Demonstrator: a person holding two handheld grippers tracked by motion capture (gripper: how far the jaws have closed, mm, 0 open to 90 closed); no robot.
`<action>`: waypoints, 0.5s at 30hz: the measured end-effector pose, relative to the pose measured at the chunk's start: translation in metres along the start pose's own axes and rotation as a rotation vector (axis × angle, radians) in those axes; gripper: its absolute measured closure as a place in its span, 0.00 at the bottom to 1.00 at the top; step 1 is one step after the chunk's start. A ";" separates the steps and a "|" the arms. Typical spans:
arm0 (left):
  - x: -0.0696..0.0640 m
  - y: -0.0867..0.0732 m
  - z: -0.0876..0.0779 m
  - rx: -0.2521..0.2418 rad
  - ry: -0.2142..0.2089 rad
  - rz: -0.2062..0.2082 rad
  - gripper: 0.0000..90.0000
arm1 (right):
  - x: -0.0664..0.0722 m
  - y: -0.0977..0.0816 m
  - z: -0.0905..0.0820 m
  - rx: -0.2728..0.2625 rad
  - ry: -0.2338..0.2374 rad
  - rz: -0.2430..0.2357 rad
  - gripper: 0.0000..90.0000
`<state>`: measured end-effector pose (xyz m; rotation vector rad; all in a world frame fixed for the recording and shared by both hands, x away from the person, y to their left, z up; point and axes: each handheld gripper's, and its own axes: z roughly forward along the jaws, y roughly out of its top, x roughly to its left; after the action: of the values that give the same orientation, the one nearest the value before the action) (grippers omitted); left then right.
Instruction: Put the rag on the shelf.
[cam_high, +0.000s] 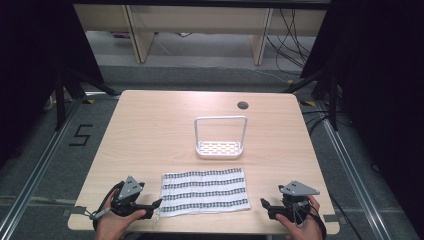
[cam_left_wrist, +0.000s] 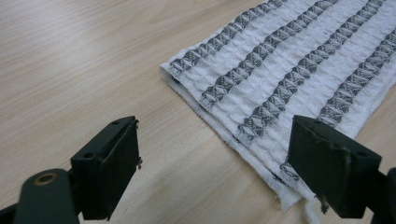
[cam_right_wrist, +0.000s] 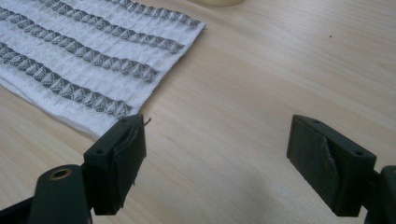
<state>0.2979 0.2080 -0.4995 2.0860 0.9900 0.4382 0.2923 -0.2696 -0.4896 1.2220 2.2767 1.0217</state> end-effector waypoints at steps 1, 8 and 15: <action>0.000 0.000 0.000 0.000 0.000 0.000 0.18 | 0.000 0.000 0.000 0.000 0.000 0.000 0.23; -0.003 0.003 0.001 -0.005 0.009 0.000 0.18 | 0.003 0.001 -0.001 0.004 0.009 -0.003 0.24; -0.003 0.010 0.005 -0.024 -0.023 0.007 0.18 | 0.006 0.002 -0.001 0.010 0.020 0.001 0.26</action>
<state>0.3036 0.1992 -0.4949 2.0687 0.9604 0.4269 0.2897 -0.2646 -0.4873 1.2222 2.2993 1.0277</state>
